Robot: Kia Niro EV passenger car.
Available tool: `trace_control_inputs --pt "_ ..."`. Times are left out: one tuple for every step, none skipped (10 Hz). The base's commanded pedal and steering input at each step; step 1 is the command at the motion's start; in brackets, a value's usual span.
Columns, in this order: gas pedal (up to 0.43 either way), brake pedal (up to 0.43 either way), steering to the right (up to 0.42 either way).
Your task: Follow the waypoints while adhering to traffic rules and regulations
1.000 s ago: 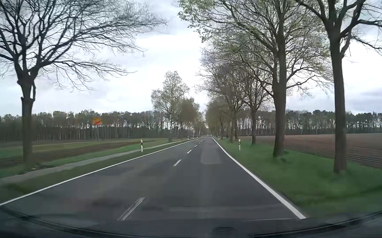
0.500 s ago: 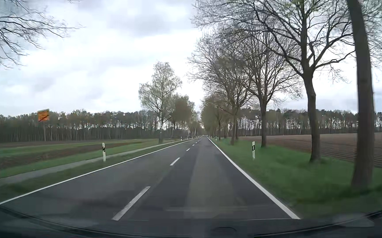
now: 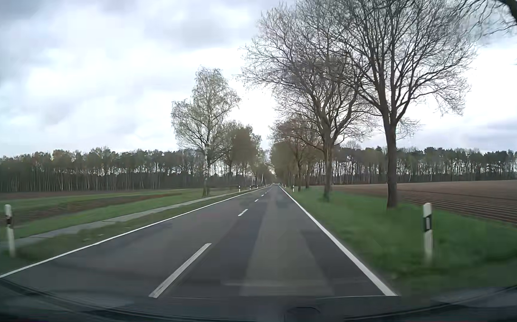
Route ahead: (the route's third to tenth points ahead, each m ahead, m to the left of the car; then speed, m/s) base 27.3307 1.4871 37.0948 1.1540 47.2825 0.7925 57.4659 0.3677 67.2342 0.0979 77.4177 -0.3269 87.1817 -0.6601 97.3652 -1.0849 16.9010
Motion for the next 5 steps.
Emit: trace_control_inputs --pt "0.319 0.0 0.002" --pt "0.319 0.0 0.002" --pt "0.319 0.0 0.002" --pt "0.319 0.0 0.002" --pt "0.319 0.0 0.002"
